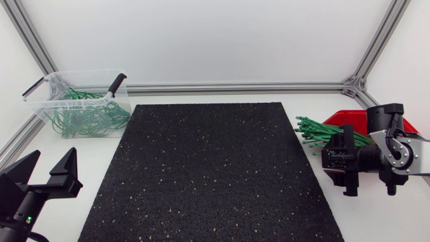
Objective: Take a green cable tie from the red box, thread the tail through the head to close it, then place it in the transparent bin on the left.
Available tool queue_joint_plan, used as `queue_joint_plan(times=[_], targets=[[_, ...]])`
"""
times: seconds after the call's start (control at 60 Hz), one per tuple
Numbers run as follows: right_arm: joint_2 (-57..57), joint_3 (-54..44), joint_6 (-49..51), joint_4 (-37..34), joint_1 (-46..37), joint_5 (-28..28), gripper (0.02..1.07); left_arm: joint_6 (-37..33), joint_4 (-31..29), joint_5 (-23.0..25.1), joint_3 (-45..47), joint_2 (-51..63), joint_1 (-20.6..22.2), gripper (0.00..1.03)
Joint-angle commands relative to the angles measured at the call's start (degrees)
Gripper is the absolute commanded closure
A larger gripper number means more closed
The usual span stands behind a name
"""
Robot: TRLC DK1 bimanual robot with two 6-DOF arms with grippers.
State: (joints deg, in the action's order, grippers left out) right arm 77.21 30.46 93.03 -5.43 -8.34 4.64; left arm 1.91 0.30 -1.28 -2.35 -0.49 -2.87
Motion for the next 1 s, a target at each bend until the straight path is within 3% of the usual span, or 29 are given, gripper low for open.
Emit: queue_joint_plan(times=[0.0, 0.2, 0.467, 0.983], targets=[[-1.0, -2.0, 0.4, 1.4, 0.3, 0.3, 0.5, 0.9, -1.5, 0.4, 2.2, -0.1, 0.2, 0.04], [-0.8, -3.3, 1.4, 5.4, 0.3, 0.4, 0.72, 0.9, -1.5, 0.5, 2.2, -0.1, 0.3, 0.04], [-0.7, -5.2, 2.1, 11.7, 0.3, 0.3, 0.76, 0.9, -1.5, 0.5, 2.2, -0.1, 0.5, 0.04], [-0.7, -6.9, 2.9, 14.4, 0.3, -1.2, 0.82, 0.9, -1.5, 0.5, 2.2, -0.1, 0.5, 0.04]])
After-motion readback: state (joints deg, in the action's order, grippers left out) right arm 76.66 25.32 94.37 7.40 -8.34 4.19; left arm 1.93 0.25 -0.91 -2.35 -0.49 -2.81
